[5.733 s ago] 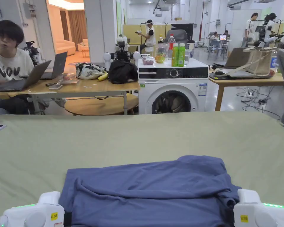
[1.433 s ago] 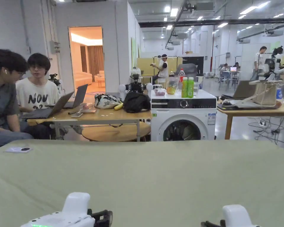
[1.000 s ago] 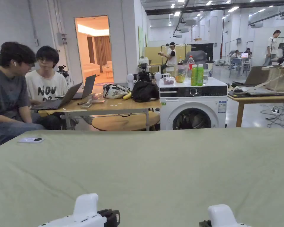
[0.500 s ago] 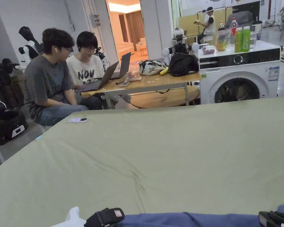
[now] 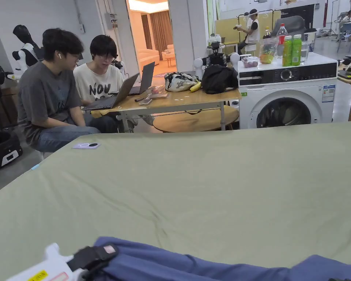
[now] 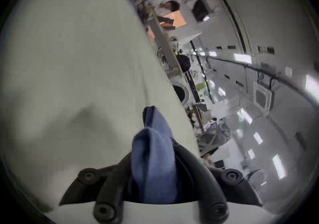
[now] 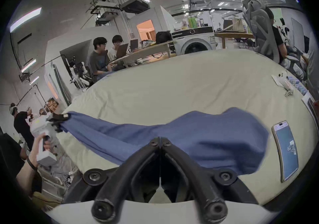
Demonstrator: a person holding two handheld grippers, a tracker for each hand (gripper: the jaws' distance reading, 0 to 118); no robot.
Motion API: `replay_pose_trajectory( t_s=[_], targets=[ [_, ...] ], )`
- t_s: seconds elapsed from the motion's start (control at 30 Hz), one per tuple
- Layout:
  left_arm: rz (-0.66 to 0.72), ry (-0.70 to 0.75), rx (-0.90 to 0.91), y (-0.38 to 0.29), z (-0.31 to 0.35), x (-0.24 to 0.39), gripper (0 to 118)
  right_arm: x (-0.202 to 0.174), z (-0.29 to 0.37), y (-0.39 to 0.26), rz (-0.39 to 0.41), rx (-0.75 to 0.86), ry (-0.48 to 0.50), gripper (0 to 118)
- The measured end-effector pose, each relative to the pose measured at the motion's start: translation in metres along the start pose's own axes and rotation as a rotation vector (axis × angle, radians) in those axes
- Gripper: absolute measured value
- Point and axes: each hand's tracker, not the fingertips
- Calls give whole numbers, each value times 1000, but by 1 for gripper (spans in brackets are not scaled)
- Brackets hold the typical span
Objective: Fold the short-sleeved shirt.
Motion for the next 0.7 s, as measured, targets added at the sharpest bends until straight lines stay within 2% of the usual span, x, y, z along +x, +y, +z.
replay_pose_trajectory(
  t_s=[0.03, 0.1, 0.27, 0.37, 0.5, 0.53, 0.6, 0.63, 0.7],
  targets=[
    [-119, 66, 46, 13, 13, 12, 6, 1, 3, -1, 0, -1, -3, 0],
    [-254, 142, 50, 24, 25, 35, 6, 1, 6, -3, 5, 0, -11, 0],
    [-539, 154, -100, -28, -24, 101, 6, -3, 11, -1, -18, 16, 3, 0],
    [-501, 26, -340, -81, -88, 106, 6, -6, 19, -4, -17, 19, 10, 0],
    [-478, 41, -462, -142, -150, 104, 8, 4, 38, -13, -20, 21, -2, 0],
    [-440, -29, -479, -145, -151, 104, 18, 8, 42, -15, -24, 21, -23, 0],
    [-304, -223, -486, -141, -145, 105, 66, 20, 47, -17, -42, 19, -59, 0],
    [-252, -285, -467, -137, -140, 106, 74, 25, 47, -18, -58, 18, -66, 0],
    [-233, -305, -412, -126, -129, 109, 74, 35, 47, -19, -95, 21, -67, 0]
  ],
)
